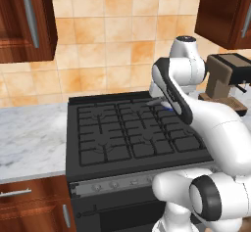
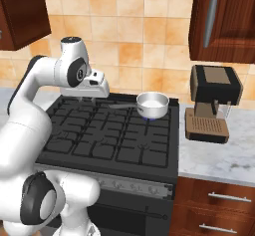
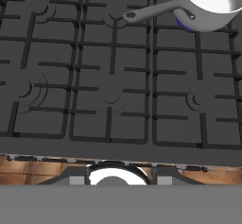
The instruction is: Turn off the rear right burner of the stove.
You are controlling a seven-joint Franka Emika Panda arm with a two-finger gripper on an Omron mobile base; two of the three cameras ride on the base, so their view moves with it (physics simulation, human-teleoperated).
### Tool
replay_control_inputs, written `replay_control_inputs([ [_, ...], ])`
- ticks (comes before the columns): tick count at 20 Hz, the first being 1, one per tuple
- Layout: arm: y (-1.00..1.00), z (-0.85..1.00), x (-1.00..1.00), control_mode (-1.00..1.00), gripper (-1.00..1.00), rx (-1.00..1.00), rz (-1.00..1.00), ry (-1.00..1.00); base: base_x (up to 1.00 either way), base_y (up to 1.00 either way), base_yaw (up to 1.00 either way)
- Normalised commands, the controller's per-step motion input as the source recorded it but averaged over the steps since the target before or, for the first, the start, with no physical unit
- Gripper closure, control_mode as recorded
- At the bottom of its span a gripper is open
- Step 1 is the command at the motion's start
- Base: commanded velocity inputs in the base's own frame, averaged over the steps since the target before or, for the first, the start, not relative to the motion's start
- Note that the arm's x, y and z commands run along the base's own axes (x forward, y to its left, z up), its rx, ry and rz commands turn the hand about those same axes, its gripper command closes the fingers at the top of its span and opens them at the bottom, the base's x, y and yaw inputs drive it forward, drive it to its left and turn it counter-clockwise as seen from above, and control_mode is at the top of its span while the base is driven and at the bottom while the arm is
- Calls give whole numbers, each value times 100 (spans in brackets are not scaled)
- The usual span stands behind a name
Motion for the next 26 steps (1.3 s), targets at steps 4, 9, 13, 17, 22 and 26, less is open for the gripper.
replay_control_inputs([
  [4, 0, -7, -16, -100, -100, 0, 0, 0, 0, 0, 0],
  [9, -19, -19, -37, -100, -100, 0, 4, 0, 0, 0, 0],
  [13, -43, -17, -50, -100, -100, 0, 18, 0, 0, 0, 0],
  [17, -49, -17, -47, -100, -100, 0, 28, 0, 0, 0, 0],
  [22, -44, -24, -36, -100, -100, -2, 37, 0, 0, 0, 0],
  [26, -44, -29, -40, -100, -100, -2, 41, 0, 0, 0, 0],
])
